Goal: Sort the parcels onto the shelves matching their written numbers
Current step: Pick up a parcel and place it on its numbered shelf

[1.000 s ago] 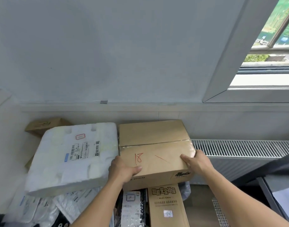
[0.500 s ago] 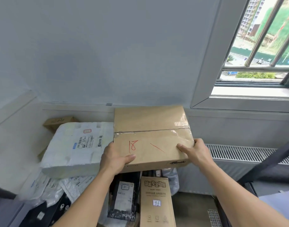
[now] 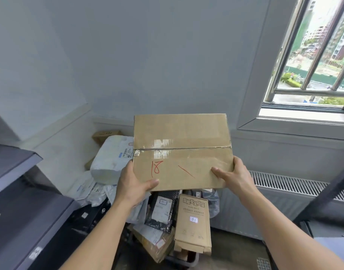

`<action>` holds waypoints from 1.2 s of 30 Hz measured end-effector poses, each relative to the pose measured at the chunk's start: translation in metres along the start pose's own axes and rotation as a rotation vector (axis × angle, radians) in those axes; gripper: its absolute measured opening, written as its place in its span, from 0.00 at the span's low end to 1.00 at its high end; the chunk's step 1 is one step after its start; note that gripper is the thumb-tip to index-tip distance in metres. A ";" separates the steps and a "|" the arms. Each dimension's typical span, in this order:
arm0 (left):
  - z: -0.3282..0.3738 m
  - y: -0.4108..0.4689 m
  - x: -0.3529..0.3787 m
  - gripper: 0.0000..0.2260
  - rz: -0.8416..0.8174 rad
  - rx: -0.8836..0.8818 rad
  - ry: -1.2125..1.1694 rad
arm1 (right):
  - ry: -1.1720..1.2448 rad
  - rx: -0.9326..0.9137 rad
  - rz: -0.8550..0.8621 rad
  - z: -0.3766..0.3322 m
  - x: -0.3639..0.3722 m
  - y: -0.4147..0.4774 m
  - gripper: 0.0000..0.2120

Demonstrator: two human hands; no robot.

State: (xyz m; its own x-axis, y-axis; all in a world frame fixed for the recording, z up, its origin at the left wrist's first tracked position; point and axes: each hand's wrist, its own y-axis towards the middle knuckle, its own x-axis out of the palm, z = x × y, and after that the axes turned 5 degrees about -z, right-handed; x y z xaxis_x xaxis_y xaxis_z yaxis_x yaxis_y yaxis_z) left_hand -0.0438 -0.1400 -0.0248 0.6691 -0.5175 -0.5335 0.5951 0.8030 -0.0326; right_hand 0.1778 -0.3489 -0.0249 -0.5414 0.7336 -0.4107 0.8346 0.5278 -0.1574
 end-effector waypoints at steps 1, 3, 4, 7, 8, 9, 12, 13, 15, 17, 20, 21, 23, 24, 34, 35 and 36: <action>-0.002 -0.006 -0.005 0.35 0.011 0.005 -0.013 | 0.020 -0.013 -0.015 -0.004 0.002 -0.008 0.29; -0.006 -0.016 -0.017 0.35 0.031 0.015 -0.031 | 0.054 -0.029 -0.040 -0.010 0.008 -0.023 0.29; -0.008 -0.021 -0.023 0.36 0.038 0.017 -0.031 | 0.061 -0.037 -0.051 -0.013 0.011 -0.030 0.29; -0.015 -0.036 -0.044 0.36 0.058 0.017 -0.032 | 0.064 -0.061 -0.078 -0.022 0.024 -0.051 0.29; -0.018 -0.041 -0.051 0.36 0.068 0.015 -0.033 | 0.067 -0.069 -0.083 -0.025 0.029 -0.058 0.28; -0.021 -0.047 -0.058 0.36 0.077 0.019 -0.032 | 0.070 -0.079 -0.088 -0.028 0.035 -0.065 0.28; -0.039 -0.067 -0.080 0.37 0.107 -0.003 -0.030 | 0.069 -0.096 -0.112 -0.033 0.057 -0.083 0.29; -0.046 -0.073 -0.087 0.37 0.116 -0.012 -0.033 | 0.070 -0.101 -0.117 -0.036 0.064 -0.090 0.29; -0.058 -0.087 -0.101 0.37 0.129 -0.032 -0.057 | 0.053 -0.111 -0.133 -0.040 0.077 -0.104 0.29; -0.067 -0.099 -0.112 0.38 0.146 -0.037 -0.066 | 0.033 -0.118 -0.143 -0.042 0.087 -0.115 0.29; -0.079 -0.118 -0.125 0.40 0.178 -0.043 -0.070 | 0.030 -0.121 -0.173 -0.044 0.100 -0.130 0.30; -0.082 -0.124 -0.130 0.40 0.190 -0.047 -0.073 | 0.035 -0.119 -0.186 -0.046 0.105 -0.135 0.30; -0.089 -0.135 -0.139 0.40 0.213 -0.055 -0.078 | 0.040 -0.120 -0.209 -0.048 0.113 -0.143 0.31; -0.092 -0.141 -0.143 0.40 0.224 -0.058 -0.082 | 0.036 -0.122 -0.218 -0.049 0.117 -0.147 0.31; -0.094 -0.206 -0.161 0.36 0.404 -0.143 -0.129 | -0.072 -0.233 -0.369 -0.066 0.143 -0.164 0.31; -0.094 -0.215 -0.161 0.36 0.433 -0.162 -0.127 | -0.083 -0.250 -0.400 -0.067 0.145 -0.164 0.32; -0.095 -0.224 -0.160 0.37 0.460 -0.181 -0.124 | -0.092 -0.266 -0.432 -0.069 0.147 -0.165 0.31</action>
State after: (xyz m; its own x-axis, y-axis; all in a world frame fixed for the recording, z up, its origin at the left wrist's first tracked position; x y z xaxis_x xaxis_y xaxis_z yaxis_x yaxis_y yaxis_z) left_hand -0.3262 -0.2086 -0.0126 0.8982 -0.1202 -0.4228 0.1466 0.9887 0.0302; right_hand -0.0464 -0.2992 0.0027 -0.8100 0.3901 -0.4378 0.4756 0.8738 -0.1014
